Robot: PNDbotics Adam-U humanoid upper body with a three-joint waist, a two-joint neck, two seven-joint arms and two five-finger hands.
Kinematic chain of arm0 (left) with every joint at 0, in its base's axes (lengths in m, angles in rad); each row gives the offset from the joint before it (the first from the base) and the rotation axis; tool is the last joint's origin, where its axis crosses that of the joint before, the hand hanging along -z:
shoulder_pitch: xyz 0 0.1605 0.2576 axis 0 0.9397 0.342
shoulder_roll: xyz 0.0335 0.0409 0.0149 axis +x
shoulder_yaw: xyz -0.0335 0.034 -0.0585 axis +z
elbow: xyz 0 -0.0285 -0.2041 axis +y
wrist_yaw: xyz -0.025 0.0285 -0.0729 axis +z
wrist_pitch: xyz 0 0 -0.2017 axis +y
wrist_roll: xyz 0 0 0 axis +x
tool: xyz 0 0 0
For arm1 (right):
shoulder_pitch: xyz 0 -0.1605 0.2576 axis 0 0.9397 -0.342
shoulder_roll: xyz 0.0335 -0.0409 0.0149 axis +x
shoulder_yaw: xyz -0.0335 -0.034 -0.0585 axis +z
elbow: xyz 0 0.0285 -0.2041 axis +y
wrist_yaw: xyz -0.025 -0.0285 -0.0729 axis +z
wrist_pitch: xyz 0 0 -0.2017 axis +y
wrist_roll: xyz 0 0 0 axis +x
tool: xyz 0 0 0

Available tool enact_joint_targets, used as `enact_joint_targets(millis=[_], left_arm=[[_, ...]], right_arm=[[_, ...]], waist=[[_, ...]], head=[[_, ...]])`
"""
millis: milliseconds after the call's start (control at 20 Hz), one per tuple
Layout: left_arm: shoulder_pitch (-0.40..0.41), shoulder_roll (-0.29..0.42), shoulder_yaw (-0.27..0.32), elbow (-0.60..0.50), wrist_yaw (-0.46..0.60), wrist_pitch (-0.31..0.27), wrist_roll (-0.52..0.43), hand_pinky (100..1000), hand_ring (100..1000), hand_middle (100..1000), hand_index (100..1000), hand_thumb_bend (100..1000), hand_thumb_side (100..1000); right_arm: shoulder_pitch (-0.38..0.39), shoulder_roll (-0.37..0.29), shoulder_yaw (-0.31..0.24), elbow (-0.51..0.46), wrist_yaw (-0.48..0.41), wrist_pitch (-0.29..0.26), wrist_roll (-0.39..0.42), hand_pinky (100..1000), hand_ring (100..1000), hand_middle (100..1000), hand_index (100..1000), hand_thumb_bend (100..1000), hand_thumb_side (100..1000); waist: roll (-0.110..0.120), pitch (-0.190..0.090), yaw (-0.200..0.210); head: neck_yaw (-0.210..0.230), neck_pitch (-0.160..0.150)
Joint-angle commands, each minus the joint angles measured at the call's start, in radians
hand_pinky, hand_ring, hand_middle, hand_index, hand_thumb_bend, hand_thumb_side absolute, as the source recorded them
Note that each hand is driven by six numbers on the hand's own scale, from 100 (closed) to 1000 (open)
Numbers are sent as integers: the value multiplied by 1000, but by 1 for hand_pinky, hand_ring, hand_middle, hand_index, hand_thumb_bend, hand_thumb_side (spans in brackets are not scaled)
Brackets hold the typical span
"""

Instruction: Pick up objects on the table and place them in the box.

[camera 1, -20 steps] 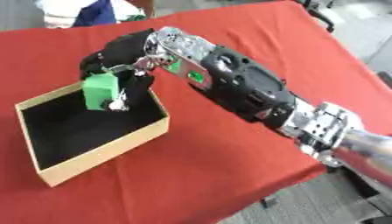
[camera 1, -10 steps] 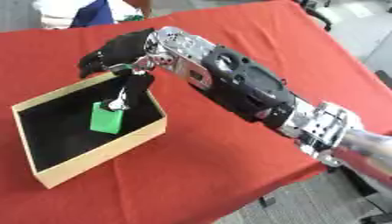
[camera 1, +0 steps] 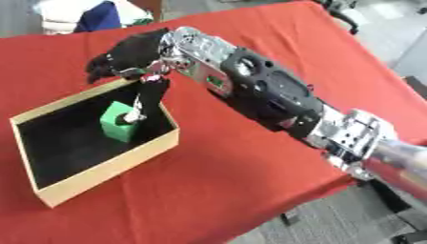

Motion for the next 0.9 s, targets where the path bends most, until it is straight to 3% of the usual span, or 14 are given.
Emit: enact_joint_targets(millis=[50,250,550,900], left_arm=[[-3,20,12,-19,-5,0,3,680,642,603,804,100,622],[0,24,14,-19,-6,0,6,680,641,603,804,100,619],[3,27,16,-19,-9,1,7,680,641,604,804,100,623],[6,25,16,-19,-10,4,6,681,640,605,804,100,627]], right_arm=[[-19,-75,-32,-30,30,1,17,880,934,1000,1000,452,529],[-10,-143,-60,-47,50,17,28,890,941,1000,1000,424,486],[19,-230,-112,-52,82,54,22,899,947,1000,1000,445,582],[70,-283,-187,6,90,126,-7,895,945,1000,1000,450,600]], waist=[[2,-23,-1],[-2,-27,-8],[-6,-29,-15],[-5,-25,-25]], head=[[2,-4],[5,-4],[9,-3],[10,-3]])
